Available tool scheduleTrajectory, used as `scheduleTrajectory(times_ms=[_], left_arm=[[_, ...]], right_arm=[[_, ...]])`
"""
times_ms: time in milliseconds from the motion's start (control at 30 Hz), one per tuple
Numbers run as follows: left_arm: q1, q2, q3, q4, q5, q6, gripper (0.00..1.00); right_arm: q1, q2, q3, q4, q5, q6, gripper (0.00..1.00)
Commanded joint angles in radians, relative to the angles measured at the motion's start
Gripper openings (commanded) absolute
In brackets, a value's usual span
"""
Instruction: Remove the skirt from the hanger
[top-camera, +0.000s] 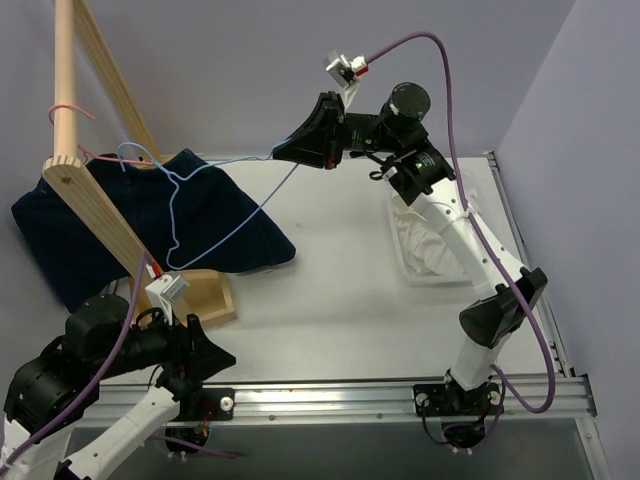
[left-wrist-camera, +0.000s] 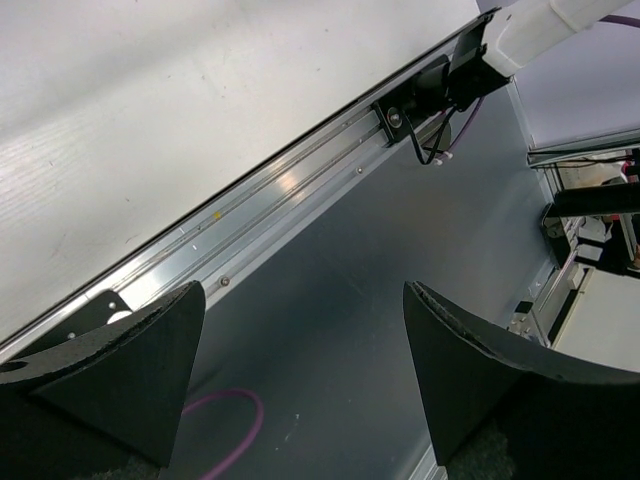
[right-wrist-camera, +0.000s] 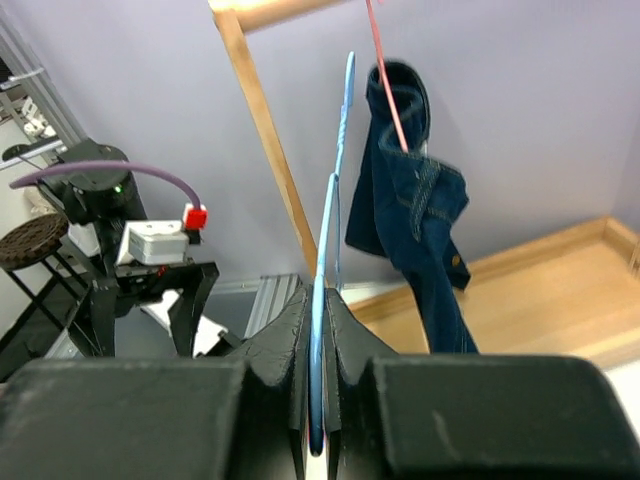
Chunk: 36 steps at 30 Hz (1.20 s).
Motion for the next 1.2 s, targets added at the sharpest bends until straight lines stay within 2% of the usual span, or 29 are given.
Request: scheduleTrajectory(times_ms=[0, 100, 333, 533, 733, 833, 967, 1100, 1167], left_arm=[[-0.001, -0.009, -0.004, -0.009, 0.011, -0.016, 0.89], [-0.001, -0.018, -0.021, -0.014, 0.011, -0.029, 0.88], [0.005, -0.037, -0.039, -0.012, 0.017, -0.053, 0.88], [0.015, -0.040, -0.036, -0.012, 0.019, -0.061, 0.87], [0.026, -0.032, -0.026, -0.030, 0.013, -0.073, 0.87], [0.035, 0.009, 0.028, -0.030, 0.042, -0.070, 0.87], [0.040, 0.034, 0.056, -0.078, 0.017, -0.032, 0.87], [0.046, 0.028, 0.065, -0.084, 0.010, -0.052, 0.87], [0.049, 0.020, 0.053, -0.087, 0.022, -0.043, 0.87]], right_arm=[[0.011, -0.013, 0.053, 0.302, 0.003, 0.132, 0.00], [0.015, 0.013, 0.099, 0.404, 0.007, 0.222, 0.00], [0.034, 0.111, 0.272, 0.468, 0.018, 0.292, 0.00], [0.109, 0.222, 0.412, 0.511, 0.013, 0.358, 0.00], [0.158, 0.288, 0.448, 0.491, 0.030, 0.347, 0.00], [0.163, 0.317, 0.467, 0.502, 0.019, 0.344, 0.00], [0.164, 0.358, 0.479, 0.596, 0.016, 0.421, 0.00], [0.184, 0.368, 0.435, 0.622, -0.017, 0.462, 0.00], [0.196, 0.352, 0.360, 0.657, -0.030, 0.473, 0.00]])
